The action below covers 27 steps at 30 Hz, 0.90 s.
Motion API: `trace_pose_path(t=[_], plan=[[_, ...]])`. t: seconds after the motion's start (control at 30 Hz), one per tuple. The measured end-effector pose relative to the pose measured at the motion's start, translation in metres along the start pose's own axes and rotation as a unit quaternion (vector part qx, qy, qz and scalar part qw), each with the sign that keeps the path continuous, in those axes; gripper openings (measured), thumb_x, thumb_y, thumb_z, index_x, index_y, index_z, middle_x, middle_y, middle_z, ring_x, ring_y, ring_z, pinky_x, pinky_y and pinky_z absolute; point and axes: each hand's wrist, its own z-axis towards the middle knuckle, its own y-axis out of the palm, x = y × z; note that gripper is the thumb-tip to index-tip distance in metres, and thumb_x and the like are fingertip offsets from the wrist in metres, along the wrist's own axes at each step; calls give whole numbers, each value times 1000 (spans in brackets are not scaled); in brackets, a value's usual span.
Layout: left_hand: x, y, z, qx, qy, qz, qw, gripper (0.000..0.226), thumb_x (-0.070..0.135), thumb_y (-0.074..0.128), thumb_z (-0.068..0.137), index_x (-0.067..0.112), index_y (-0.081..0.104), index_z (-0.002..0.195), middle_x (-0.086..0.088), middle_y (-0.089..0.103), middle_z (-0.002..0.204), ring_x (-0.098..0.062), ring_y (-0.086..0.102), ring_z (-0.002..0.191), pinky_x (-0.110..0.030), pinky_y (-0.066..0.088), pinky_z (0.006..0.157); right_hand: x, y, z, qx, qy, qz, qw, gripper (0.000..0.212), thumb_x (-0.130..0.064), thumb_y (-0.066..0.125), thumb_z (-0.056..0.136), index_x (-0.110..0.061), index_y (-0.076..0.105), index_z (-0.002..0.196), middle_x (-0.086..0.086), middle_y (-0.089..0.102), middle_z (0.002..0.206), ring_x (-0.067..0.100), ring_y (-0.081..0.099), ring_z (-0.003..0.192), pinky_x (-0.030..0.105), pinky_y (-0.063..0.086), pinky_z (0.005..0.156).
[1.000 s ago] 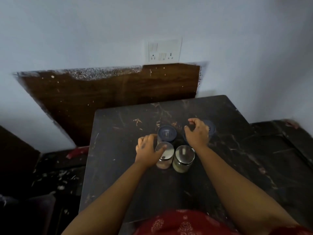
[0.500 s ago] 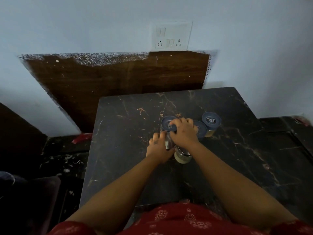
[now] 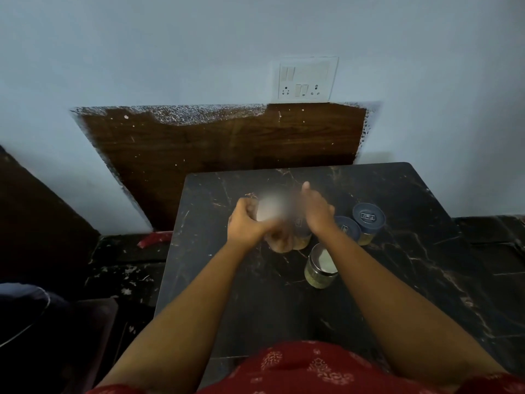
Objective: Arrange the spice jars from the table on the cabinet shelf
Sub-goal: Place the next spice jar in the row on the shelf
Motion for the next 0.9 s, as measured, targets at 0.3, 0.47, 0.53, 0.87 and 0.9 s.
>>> trace_pose_path(t=[0.3, 0.47, 0.53, 0.87, 0.9], plan=[[37, -8, 9, -69, -193, -418, 885, 77, 53, 78, 70, 20, 43, 131, -13, 60, 125, -30, 64, 108, -49, 57, 82, -34, 1, -11, -198, 125, 341, 911, 48, -58, 43, 95, -16, 65, 102, 10, 70, 103, 25, 67, 97, 41, 55, 82], [39, 8, 2, -91, -159, -376, 908, 81, 44, 79, 73, 22, 25, 130, -9, 56, 124, -27, 64, 108, -52, 54, 91, -41, 3, -5, -193, 173, 469, 844, 52, -54, 45, 96, -10, 64, 116, 19, 69, 114, 33, 66, 108, 48, 51, 92], [39, 8, 4, -84, -173, -375, 907, 78, 48, 78, 73, 16, 32, 128, -11, 59, 122, -27, 66, 105, -48, 57, 86, -44, 3, -2, -190, 175, 475, 841, 48, -50, 48, 96, -9, 64, 117, 19, 70, 113, 32, 66, 106, 47, 51, 93], [52, -3, 8, -155, -125, -334, 921, 65, 54, 72, 78, 15, 52, 126, -12, 66, 118, -26, 67, 105, -46, 55, 90, -58, -9, 7, -175, 145, 433, 872, 39, -41, 49, 96, -13, 64, 119, 18, 70, 113, 33, 67, 106, 52, 51, 95], [53, -1, 5, -151, -127, -314, 929, 70, 54, 74, 75, 16, 48, 129, -11, 65, 118, -26, 67, 106, -46, 54, 92, -62, -10, 6, -177, 140, 426, 876, 38, -41, 49, 96, -13, 65, 117, 18, 70, 112, 33, 67, 105, 52, 50, 96]])
